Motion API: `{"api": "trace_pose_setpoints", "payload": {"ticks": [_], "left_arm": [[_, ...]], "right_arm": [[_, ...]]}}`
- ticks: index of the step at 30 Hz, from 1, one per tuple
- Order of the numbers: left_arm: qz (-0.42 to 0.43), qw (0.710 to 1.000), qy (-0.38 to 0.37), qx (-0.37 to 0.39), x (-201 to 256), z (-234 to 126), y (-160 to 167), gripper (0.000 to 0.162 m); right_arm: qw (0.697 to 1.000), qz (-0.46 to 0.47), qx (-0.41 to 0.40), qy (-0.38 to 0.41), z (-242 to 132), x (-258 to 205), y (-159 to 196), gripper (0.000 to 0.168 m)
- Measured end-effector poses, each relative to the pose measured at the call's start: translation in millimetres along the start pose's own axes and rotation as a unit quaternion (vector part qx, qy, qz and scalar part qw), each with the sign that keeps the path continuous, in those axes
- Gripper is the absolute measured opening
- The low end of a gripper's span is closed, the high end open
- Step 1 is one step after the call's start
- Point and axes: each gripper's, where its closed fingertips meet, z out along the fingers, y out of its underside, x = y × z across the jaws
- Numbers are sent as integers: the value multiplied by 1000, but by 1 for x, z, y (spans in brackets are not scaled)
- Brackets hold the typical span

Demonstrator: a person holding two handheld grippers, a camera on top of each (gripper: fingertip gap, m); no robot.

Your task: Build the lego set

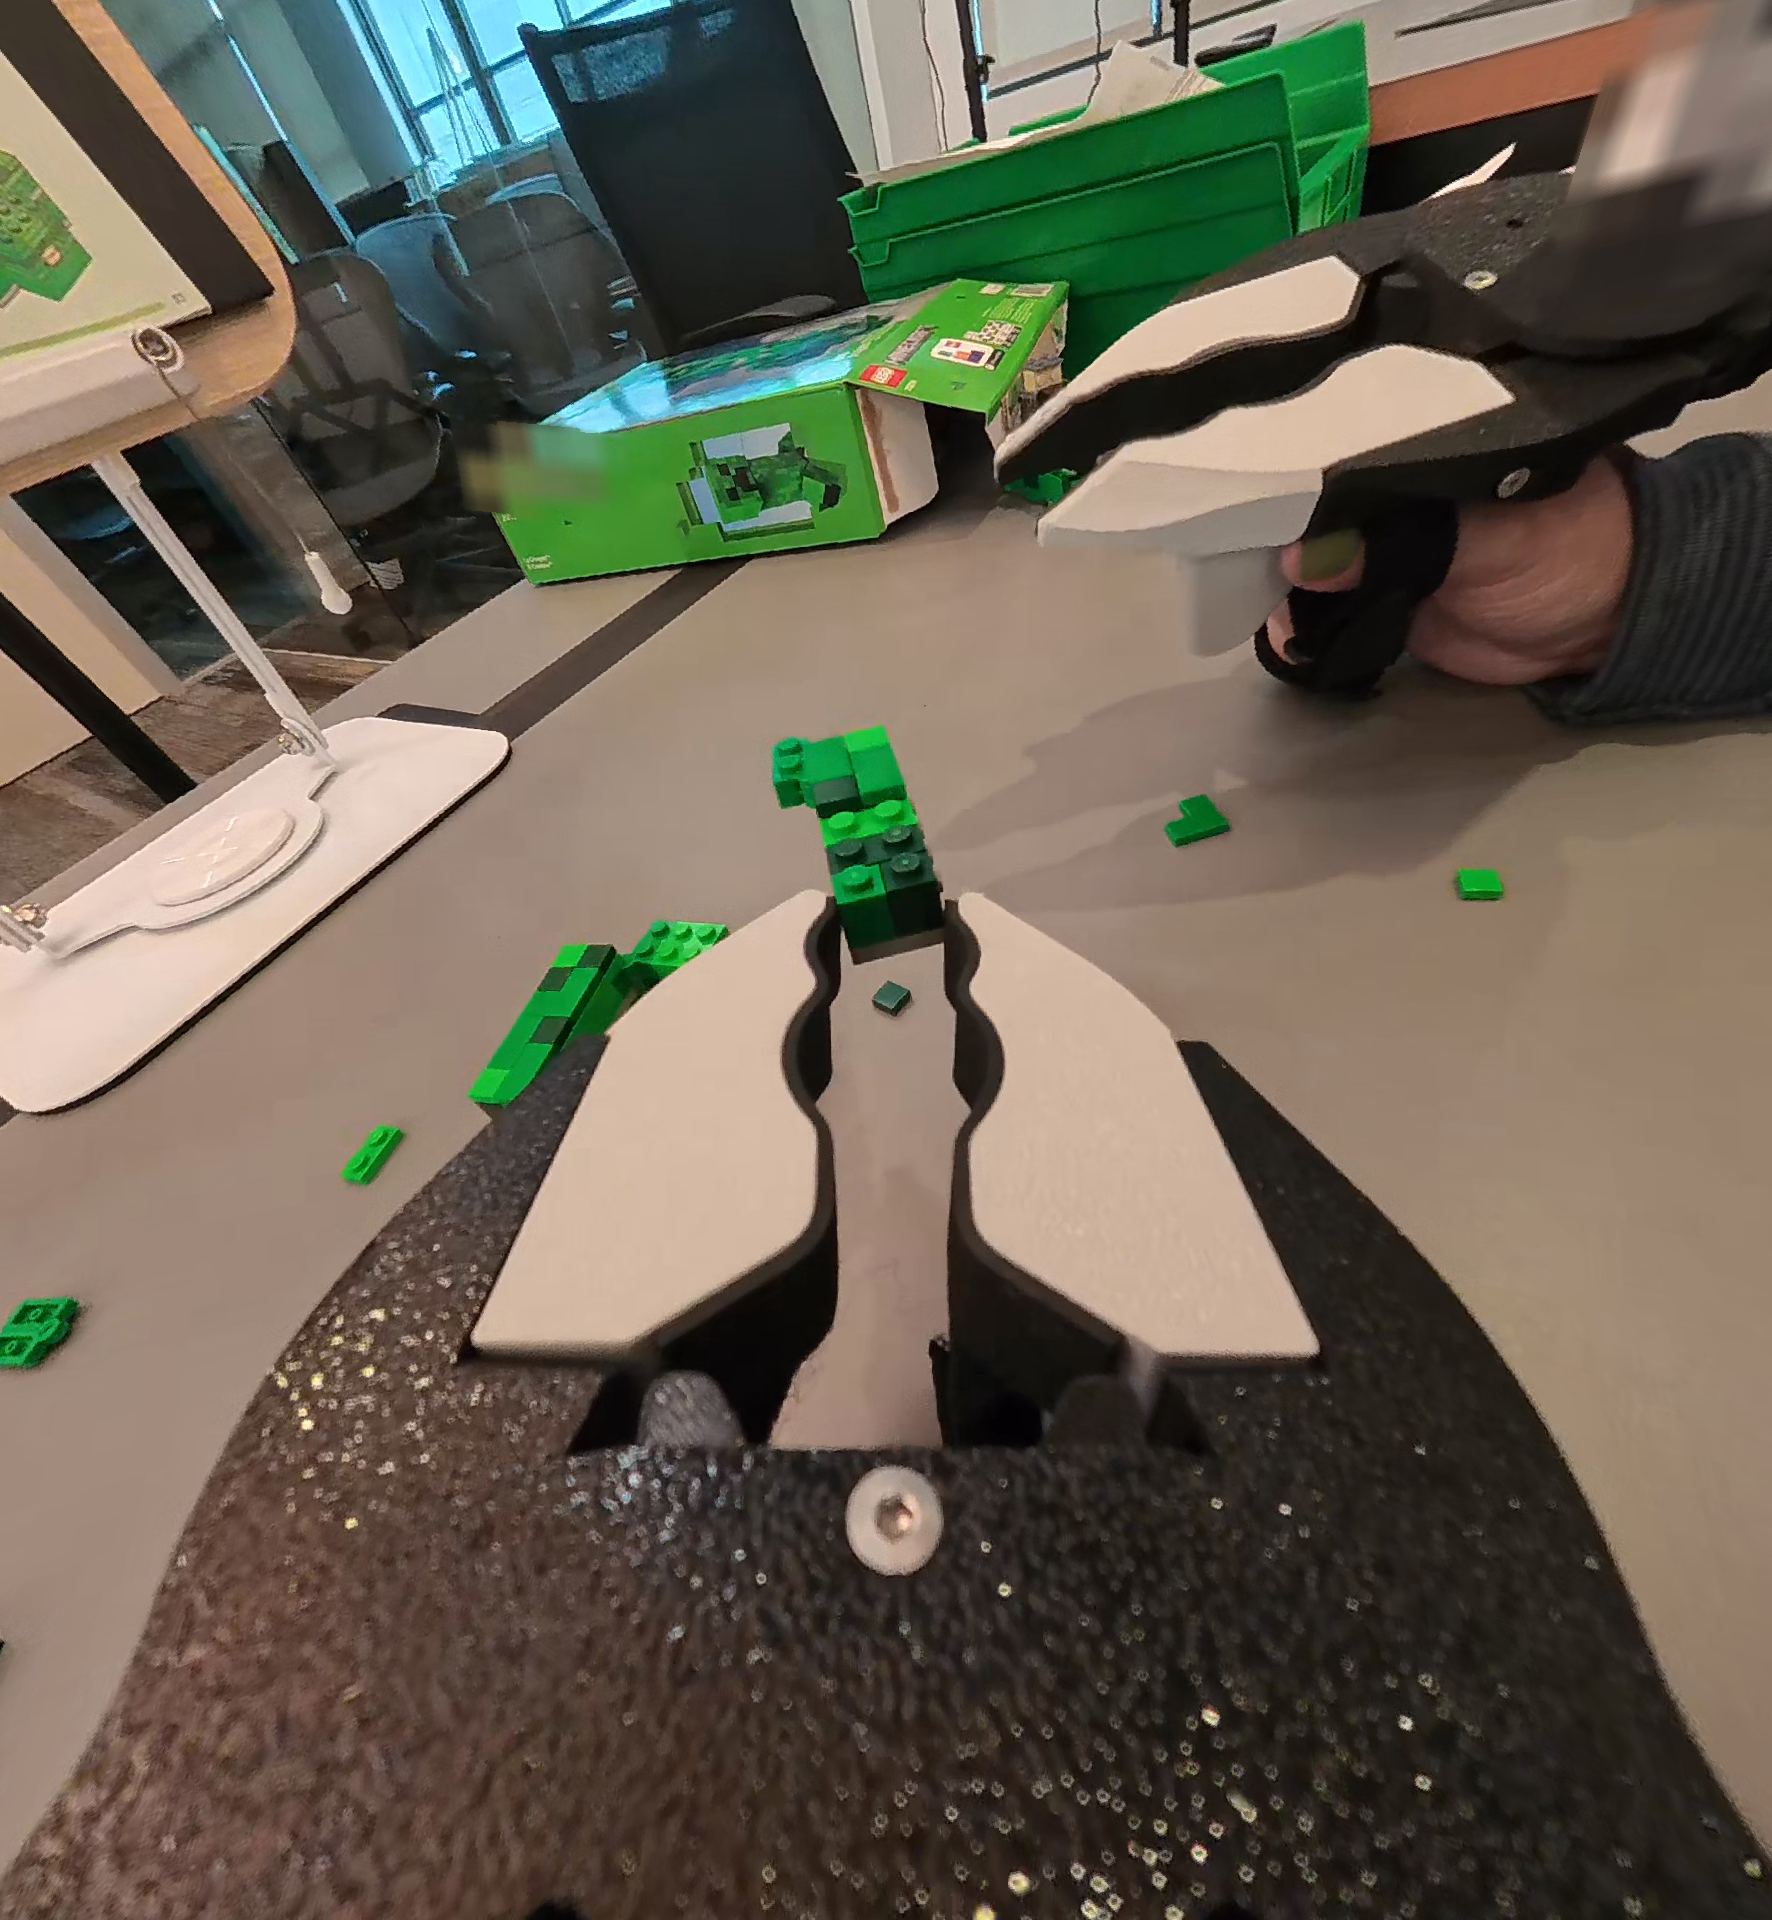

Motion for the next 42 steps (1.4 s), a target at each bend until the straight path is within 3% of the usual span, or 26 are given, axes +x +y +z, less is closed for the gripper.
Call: {"api": "trace_pose_setpoints", "payload": {"ticks": [22, 24, 27, 29, 35, 42], "left_arm": [[7, 1000, 6, -6, 3, 1, 1, 18], [7, 1000, 6, -6, 3, 1, 1, 18], [4, 1000, 6, -4, 2, 1, 0, 18], [2, 1000, 5, -2, 1, 0, 0, 18], [6, 1000, 6, -2, 3, 1, 0, 18], [5, 1000, 6, 0, 3, 1, -1, 18]], "right_arm": [[1000, -16, 9, -17, 1, -6, -2, 23], [999, -25, 9, -48, 0, -14, -2, 23], [980, -56, -78, -174, -10, -39, 17, 21], [967, -56, -137, -208, -19, -39, 31, 14], [957, 46, -239, -158, -22, -23, 42, 9], [944, -44, -286, -157, -27, -44, 39, 0]]}}
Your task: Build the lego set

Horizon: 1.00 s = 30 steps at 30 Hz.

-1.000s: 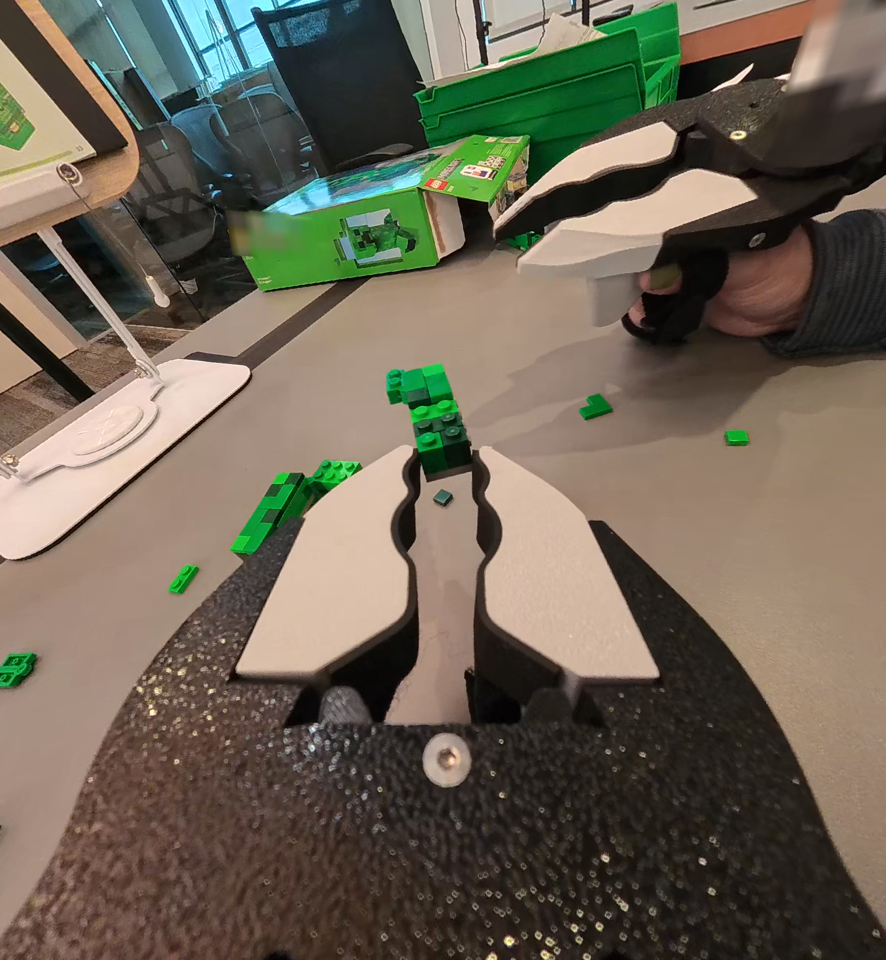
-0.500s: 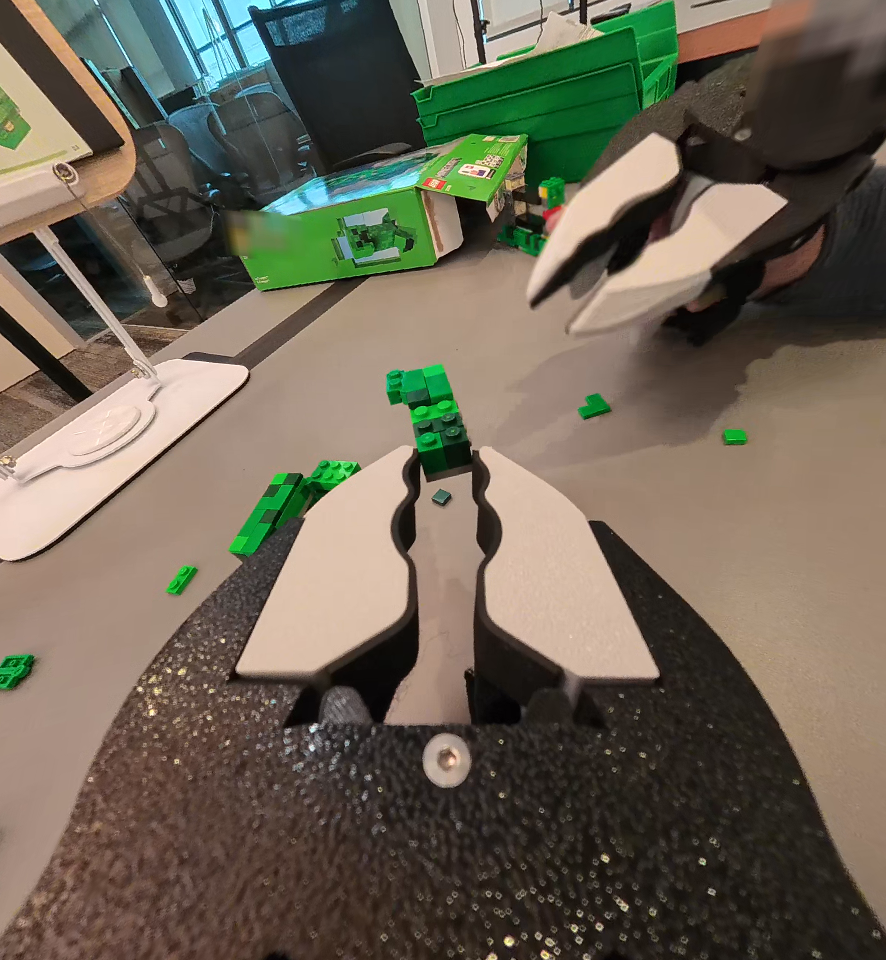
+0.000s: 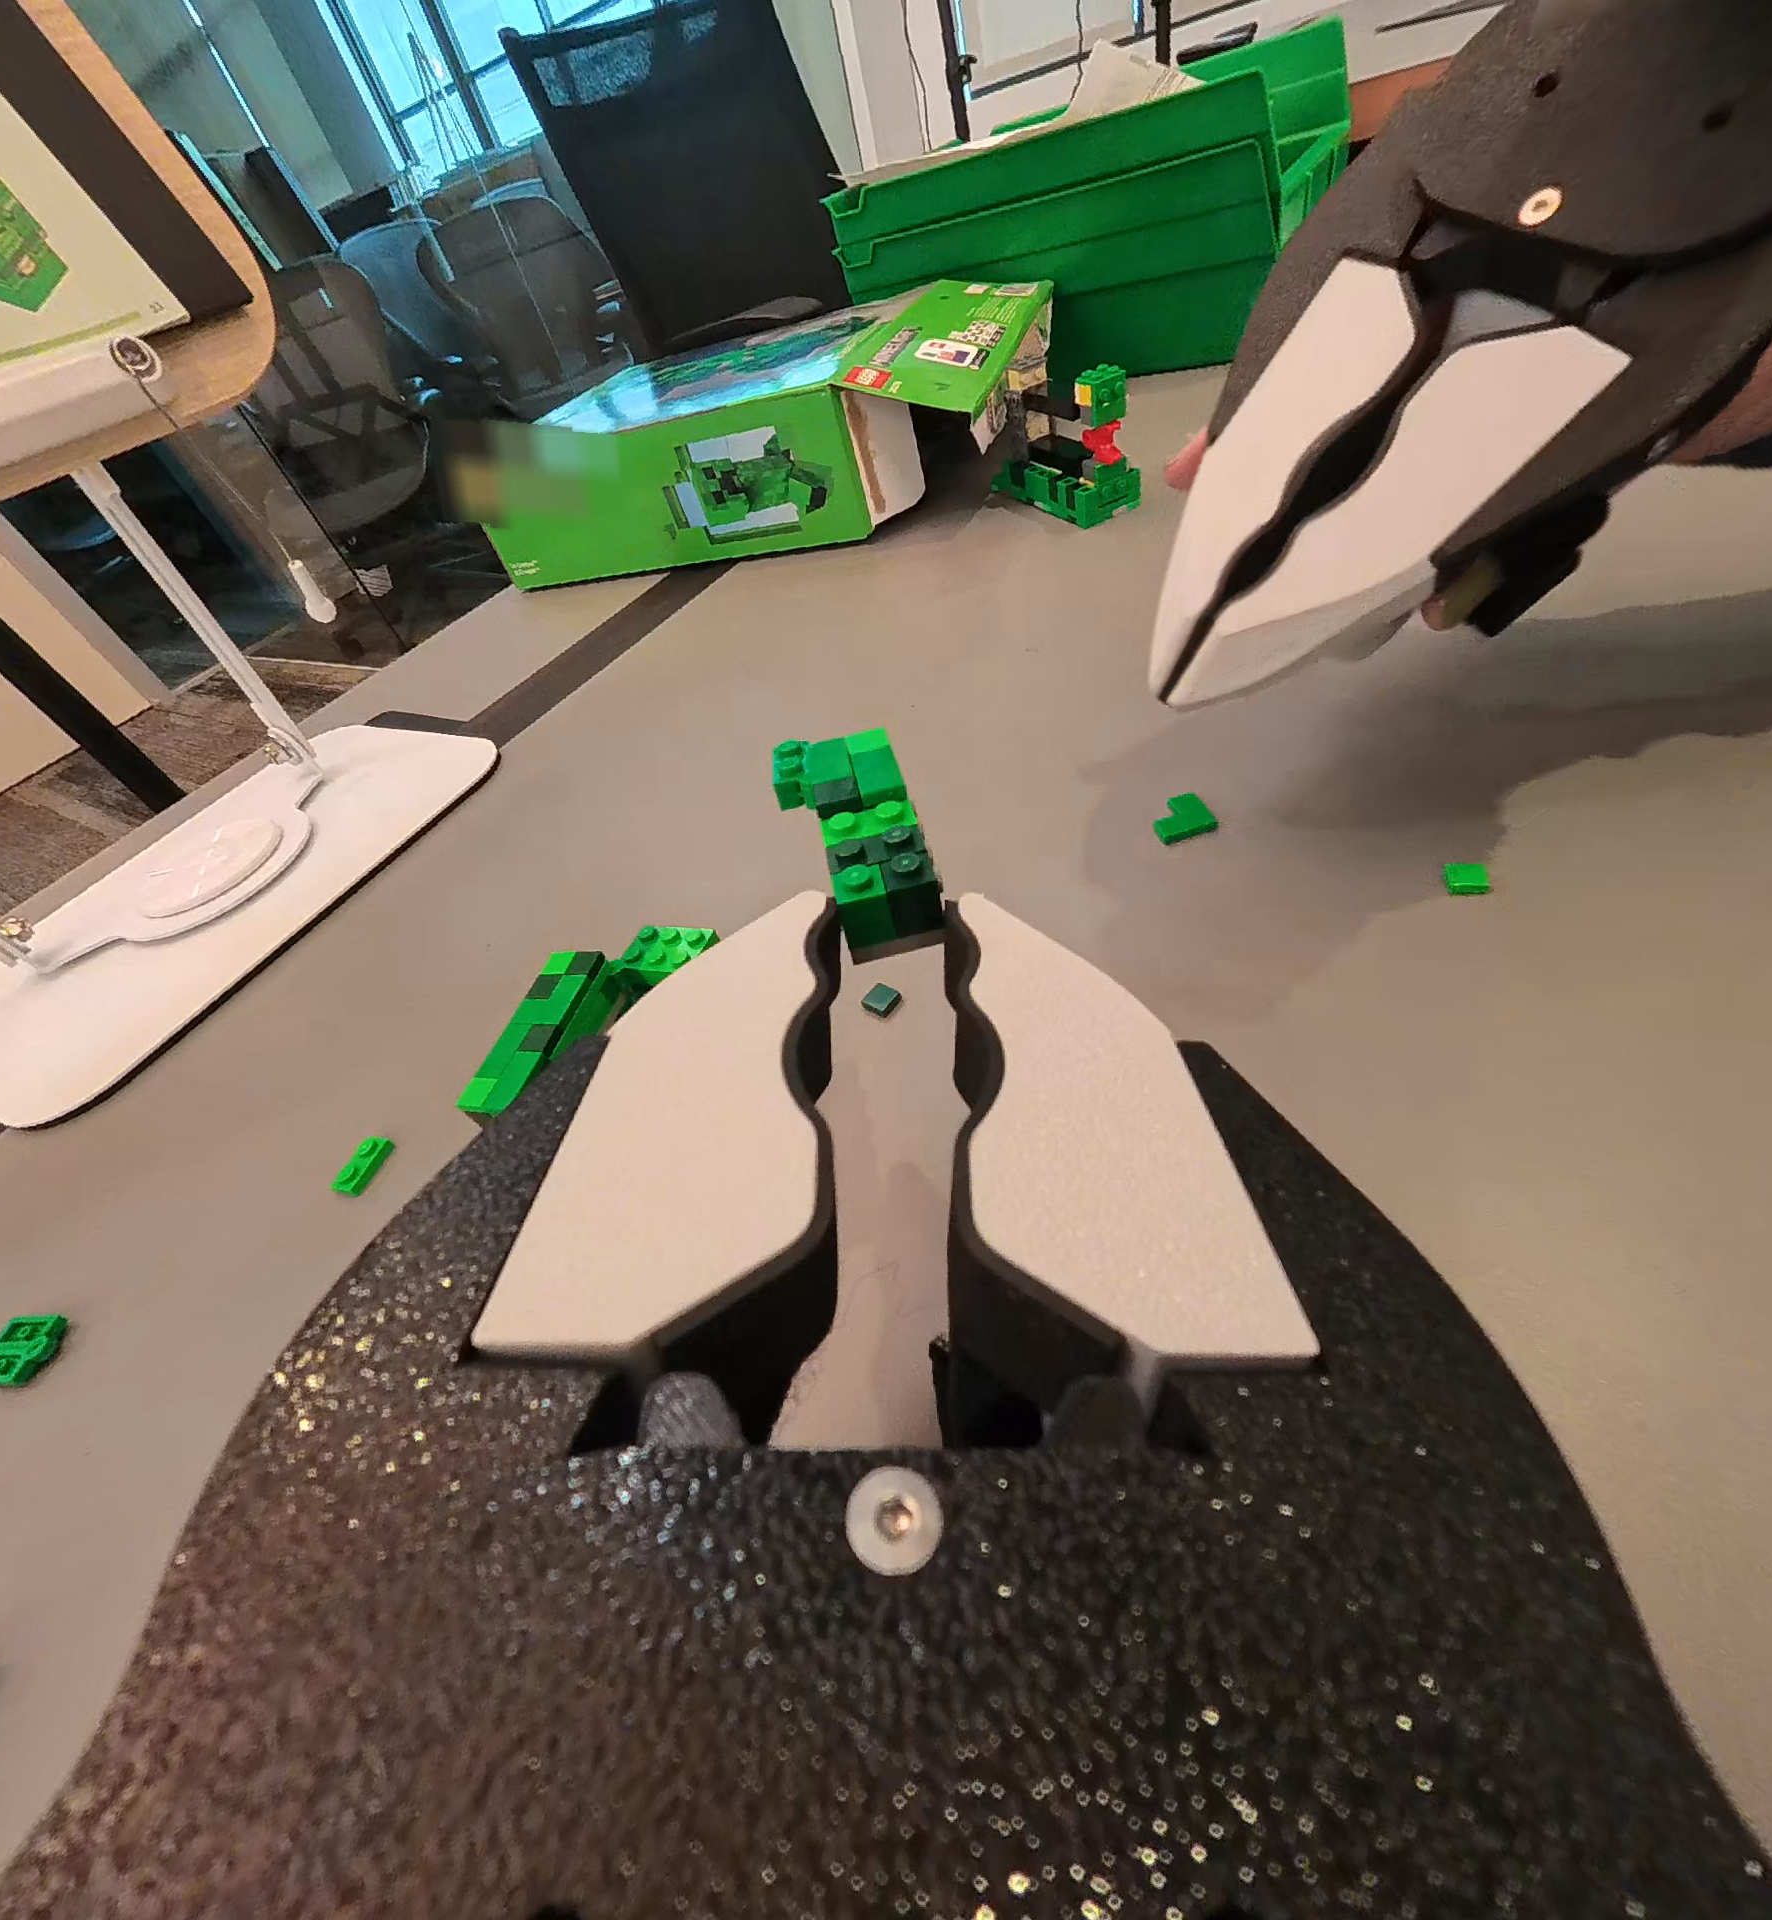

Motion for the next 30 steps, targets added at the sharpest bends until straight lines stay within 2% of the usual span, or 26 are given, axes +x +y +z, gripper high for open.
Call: {"api": "trace_pose_setpoints", "payload": {"ticks": [7, 19, 24, 30], "left_arm": [[4, 1000, 0, -2, 1, 0, 0, 18], [7, 1000, 4, -3, 3, 1, 1, 18], [7, 1000, 5, -3, 3, 1, 1, 18], [8, 1000, 6, -4, 3, 1, 1, 18]], "right_arm": [[999, -30, -37, -3, 0, 12, 18, 0], [998, -7, -67, 4, 3, 24, 39, 0], [996, 36, -78, -28, 7, 23, 43, 0], [993, 28, -80, -85, 10, 10, 40, 0]]}}
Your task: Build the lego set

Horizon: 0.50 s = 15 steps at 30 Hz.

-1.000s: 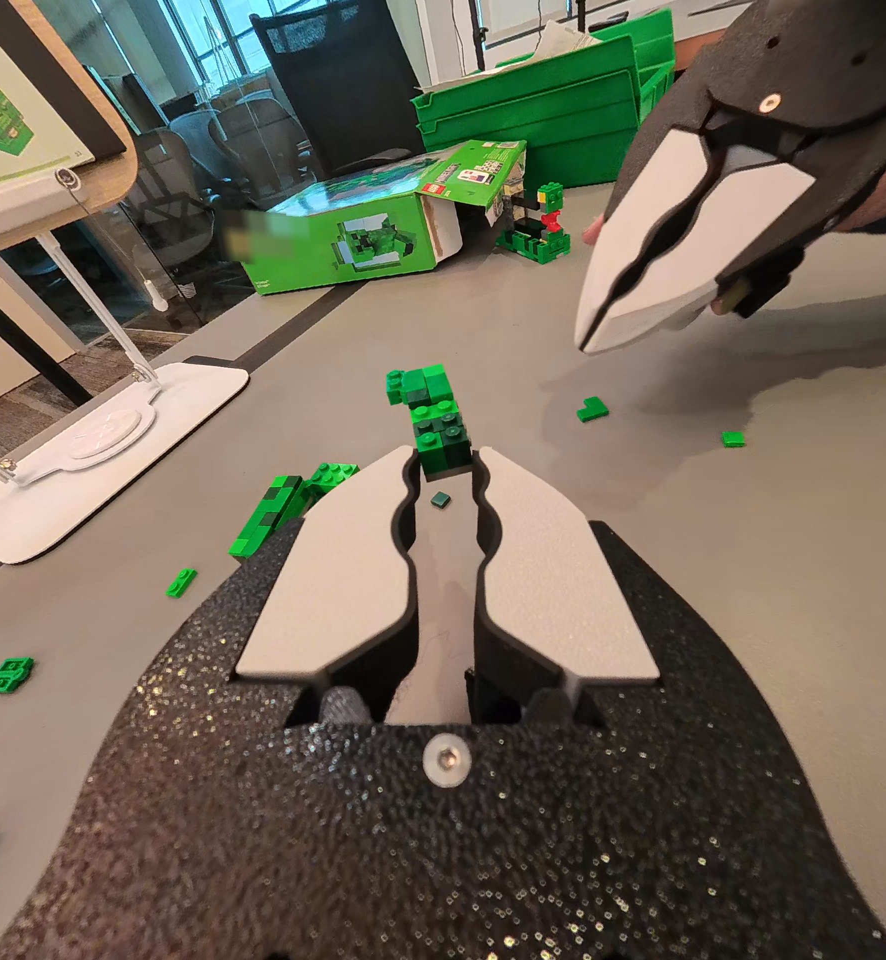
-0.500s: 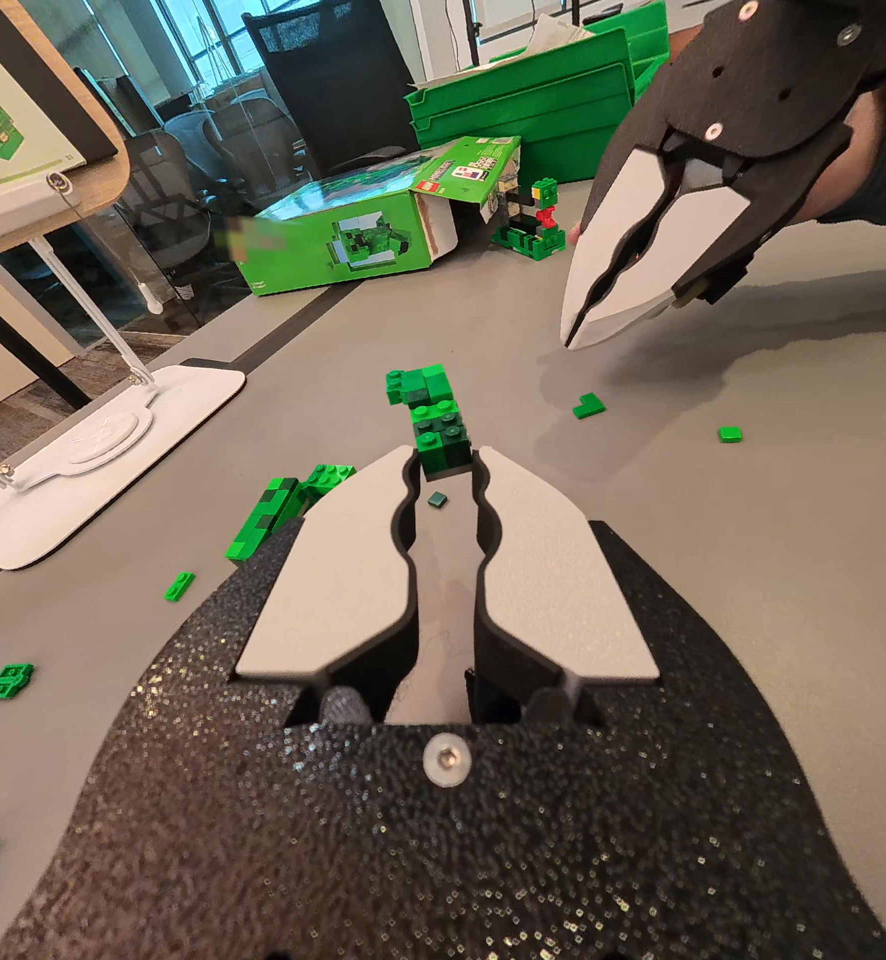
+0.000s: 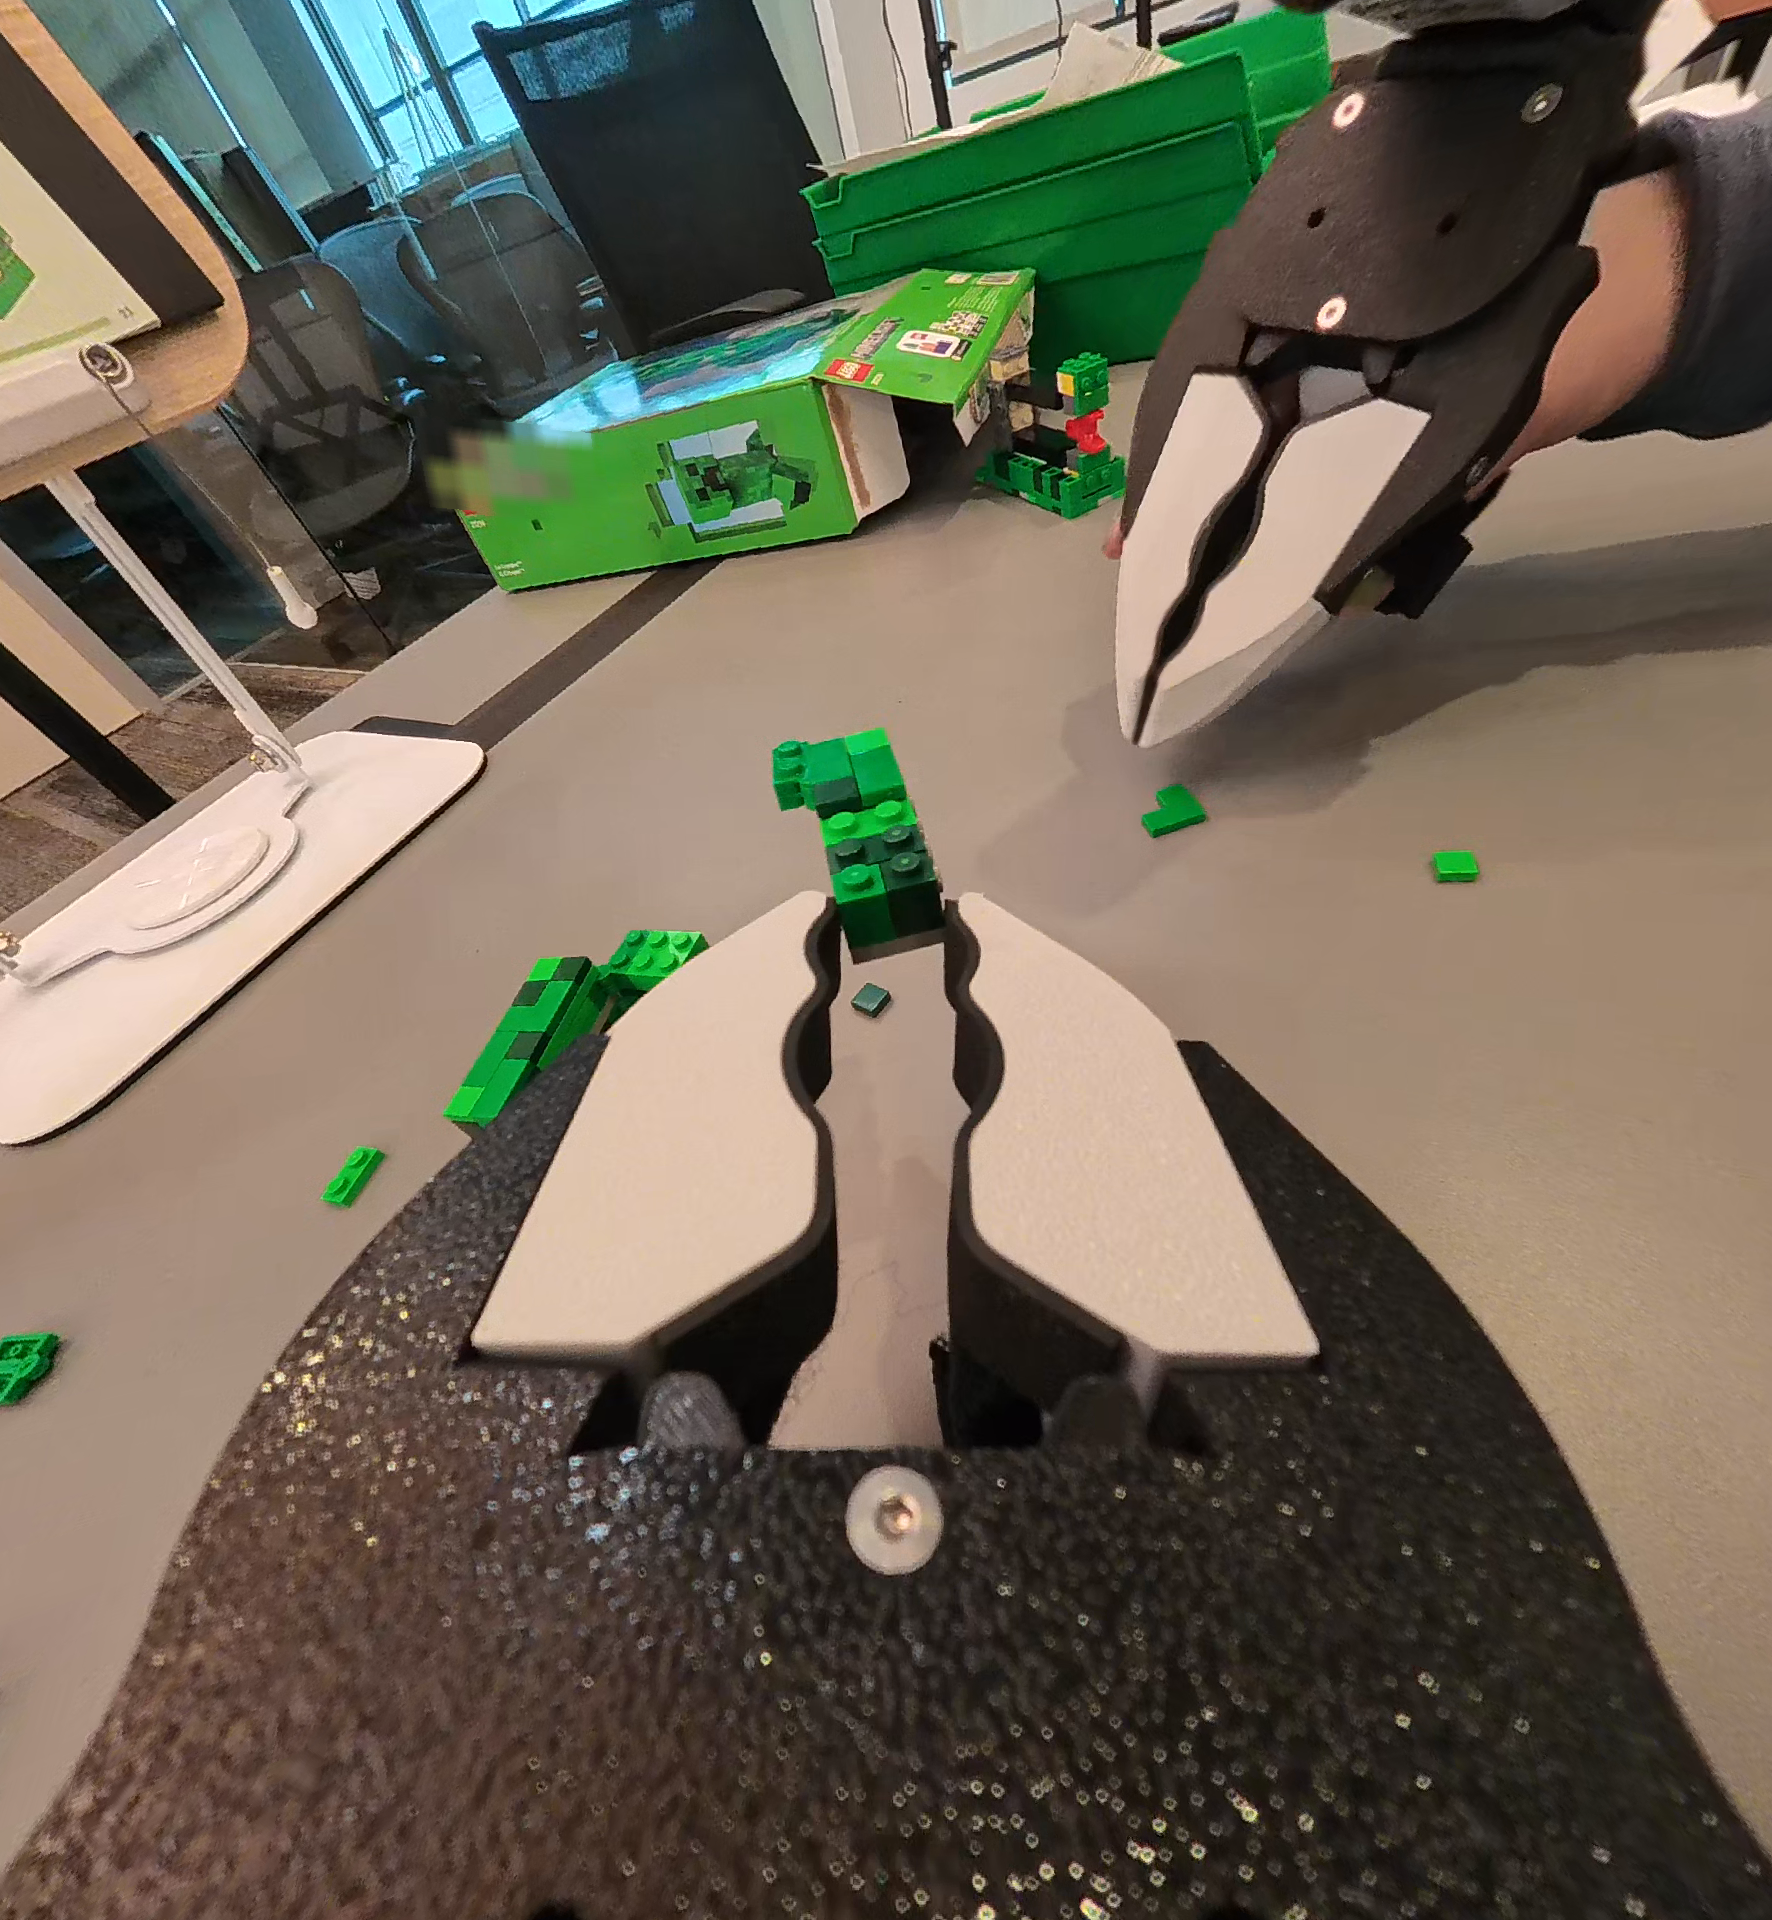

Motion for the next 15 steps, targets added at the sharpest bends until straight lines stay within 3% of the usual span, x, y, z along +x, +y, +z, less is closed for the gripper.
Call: {"api": "trace_pose_setpoints", "payload": {"ticks": [15], "left_arm": [[1, 1000, 2, -1, 1, 0, 0, 18]], "right_arm": [[999, -8, -31, -33, 12, -2, 3, 0]]}}
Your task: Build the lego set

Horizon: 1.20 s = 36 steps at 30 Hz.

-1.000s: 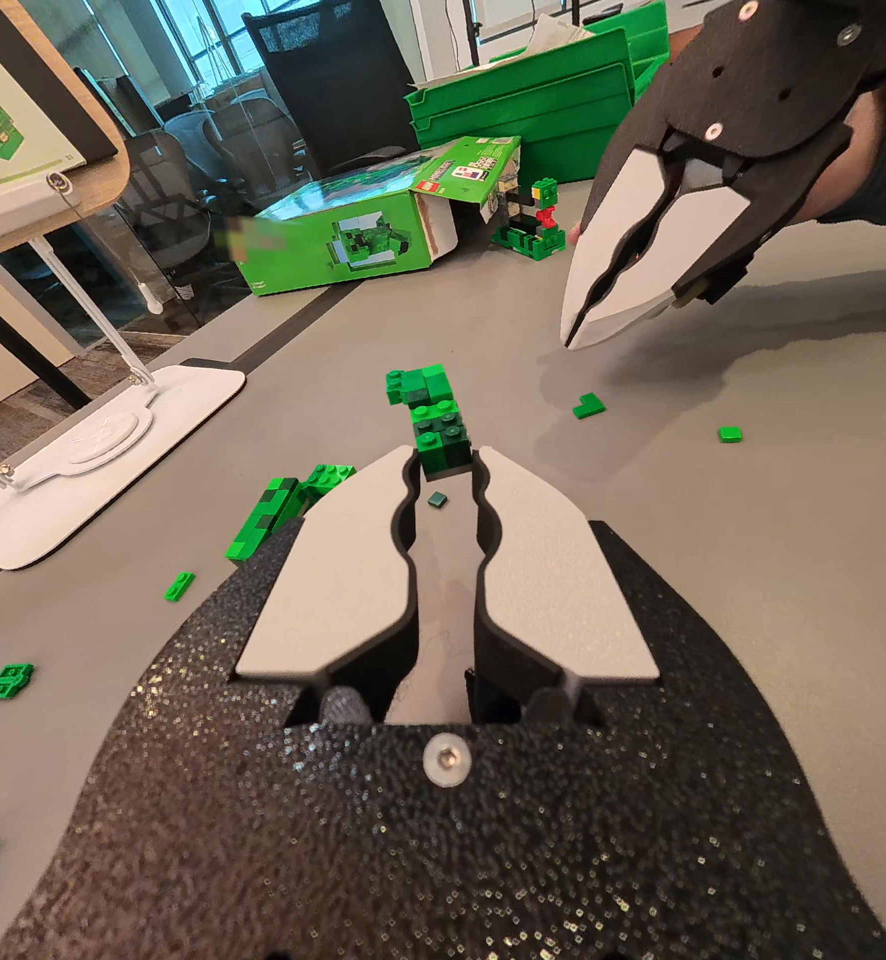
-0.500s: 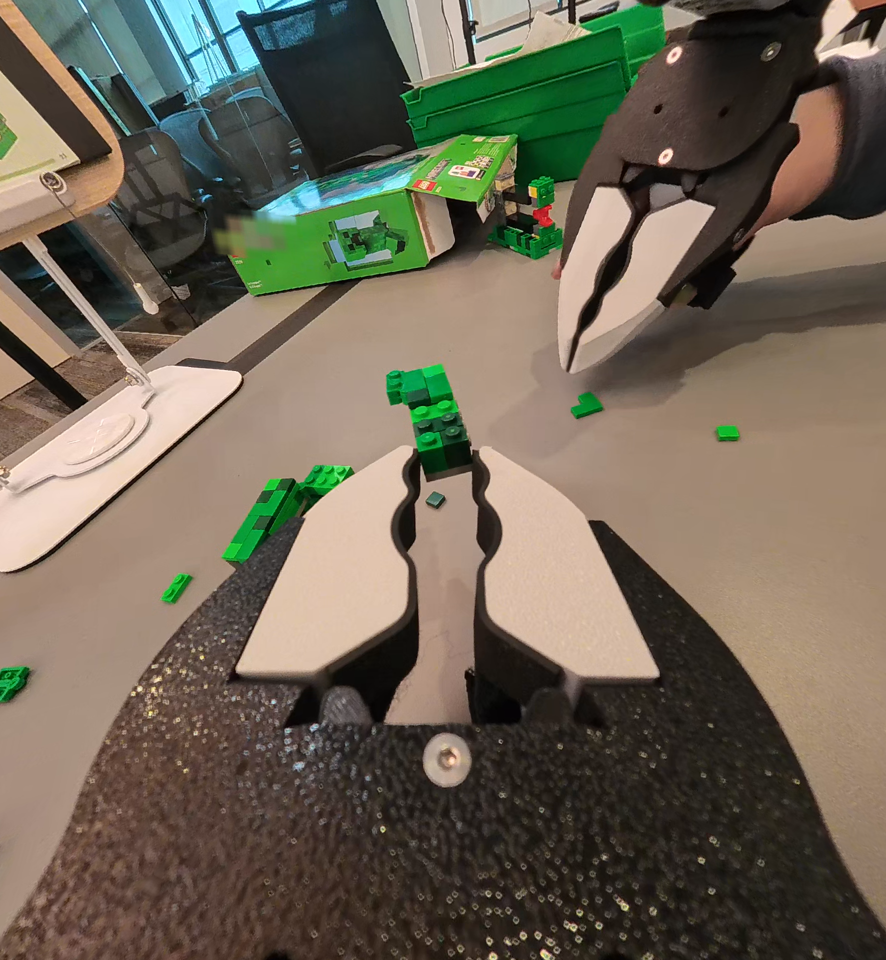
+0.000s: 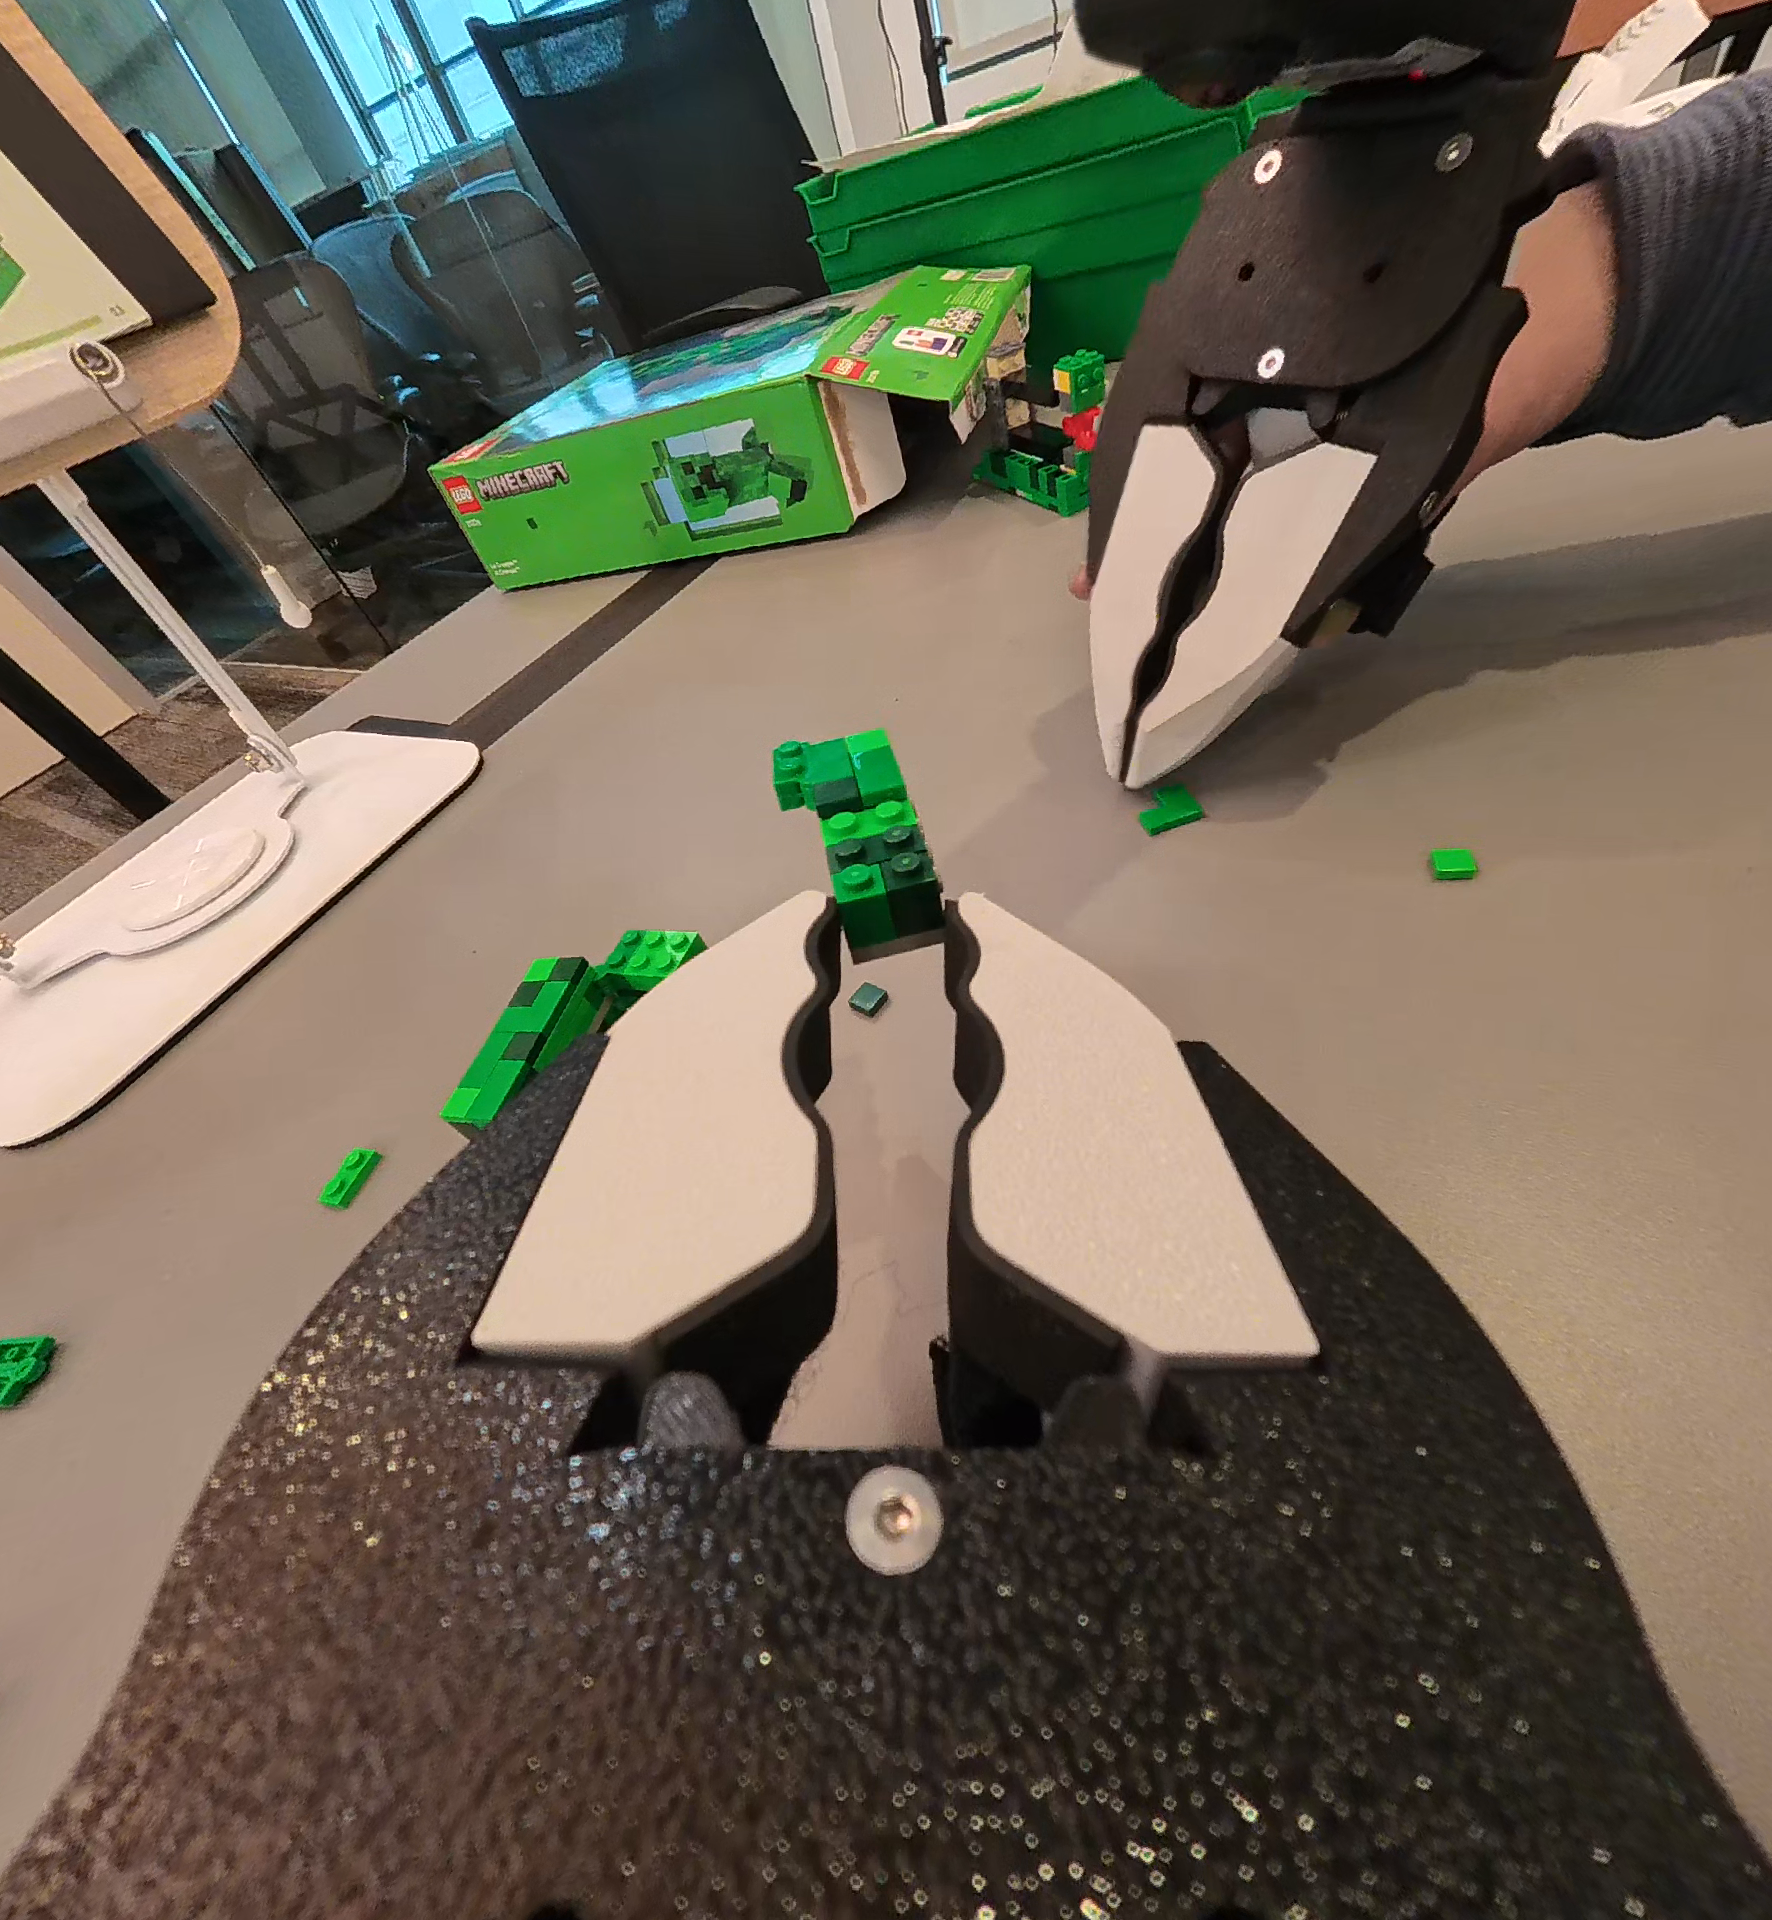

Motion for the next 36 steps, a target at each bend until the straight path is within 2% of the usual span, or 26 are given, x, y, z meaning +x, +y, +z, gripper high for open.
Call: {"api": "trace_pose_setpoints", "payload": {"ticks": [11, 17, 21, 31, 34, 36], "left_arm": [[1, 1000, 1, -1, 0, 0, 0, 18], [2, 1000, 2, -1, 1, 0, 0, 18], [1, 1000, 2, 0, 1, 0, 0, 18], [2, 1000, 3, -1, 1, 0, 0, 18], [2, 1000, 4, -1, 1, 0, 0, 18], [2, 1000, 4, -1, 1, 0, 0, 18]], "right_arm": [[1000, 2, -11, -23, -4, -19, 5, 0], [995, 19, 25, -95, -8, -46, -4, 0], [996, 50, 55, -42, -17, -23, -4, 0], [998, 40, 38, -6, -5, -15, 6, 0], [998, 43, 41, -21, -4, -20, 2, 0], [996, 34, 49, -59, -3, -35, -2, 0]]}}
